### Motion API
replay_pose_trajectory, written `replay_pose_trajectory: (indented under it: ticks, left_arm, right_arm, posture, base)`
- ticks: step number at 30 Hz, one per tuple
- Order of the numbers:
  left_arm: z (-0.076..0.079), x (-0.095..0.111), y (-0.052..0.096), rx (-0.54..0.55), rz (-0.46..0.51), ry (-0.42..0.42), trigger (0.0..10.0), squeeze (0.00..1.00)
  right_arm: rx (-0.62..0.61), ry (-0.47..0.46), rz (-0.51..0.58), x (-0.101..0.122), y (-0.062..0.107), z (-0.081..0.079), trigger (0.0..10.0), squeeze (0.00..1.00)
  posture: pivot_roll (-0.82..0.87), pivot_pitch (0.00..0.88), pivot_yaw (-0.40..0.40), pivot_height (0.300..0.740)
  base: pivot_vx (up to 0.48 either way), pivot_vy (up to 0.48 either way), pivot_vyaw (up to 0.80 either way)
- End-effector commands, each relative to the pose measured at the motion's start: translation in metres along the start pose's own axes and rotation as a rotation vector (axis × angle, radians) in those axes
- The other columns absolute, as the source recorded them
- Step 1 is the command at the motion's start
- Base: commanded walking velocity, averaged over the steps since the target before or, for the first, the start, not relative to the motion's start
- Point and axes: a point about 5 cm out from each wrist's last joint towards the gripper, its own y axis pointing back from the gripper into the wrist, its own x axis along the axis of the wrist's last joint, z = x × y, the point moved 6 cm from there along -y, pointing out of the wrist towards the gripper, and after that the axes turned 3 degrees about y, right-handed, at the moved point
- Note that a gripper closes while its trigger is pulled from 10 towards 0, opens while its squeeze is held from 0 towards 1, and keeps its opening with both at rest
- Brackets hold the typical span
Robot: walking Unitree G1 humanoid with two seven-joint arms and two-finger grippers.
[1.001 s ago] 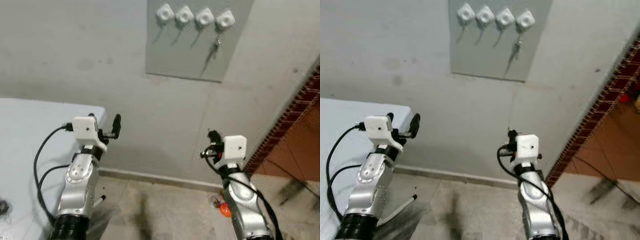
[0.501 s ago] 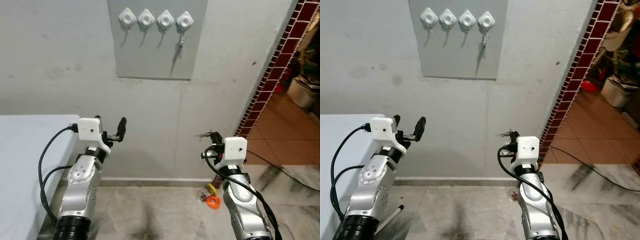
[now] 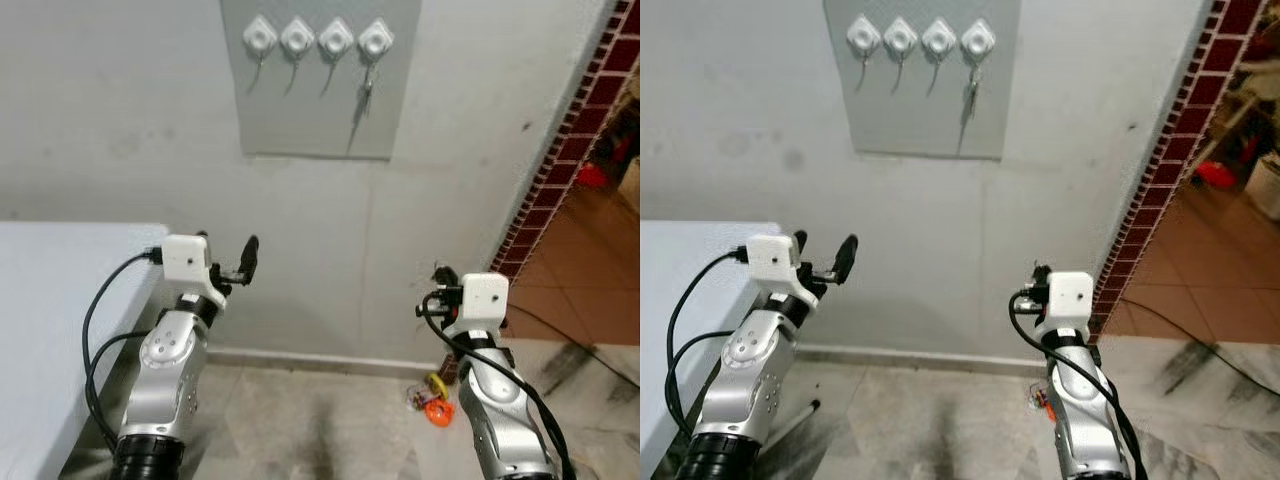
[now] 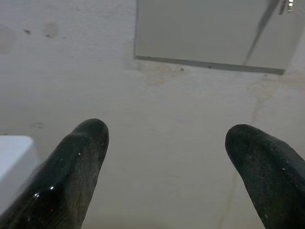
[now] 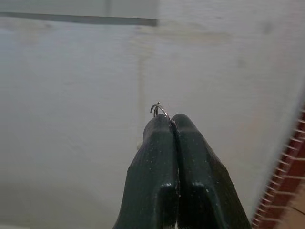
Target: Hang keys on a hook
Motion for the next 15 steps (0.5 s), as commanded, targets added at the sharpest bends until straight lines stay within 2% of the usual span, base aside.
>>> replay_pose_trajectory:
  ticks: [1, 15]
  left_arm:
    - [-0.0021, 0.0059, -0.0004, 0.009, 0.014, -0.004, 10.0, 0.00]
    - [-0.0035, 0.0049, -0.0003, 0.019, 0.005, 0.008, 10.0, 0.00]
  right_arm:
    - [0.000, 0.002, 0.013, 0.0055, 0.0001, 0.0023, 10.0, 0.00]
    - [0.004, -0.005, 0.012, 0.0064, -0.0001, 0.0013, 10.0, 0.00]
  posture:
    - [0.03, 0.000, 0.003, 0.740]
    - [0.03, 0.000, 0.005, 0.740]
  base:
    - [0.307, 0.000, 0.00]
    - [0.314, 0.000, 0.00]
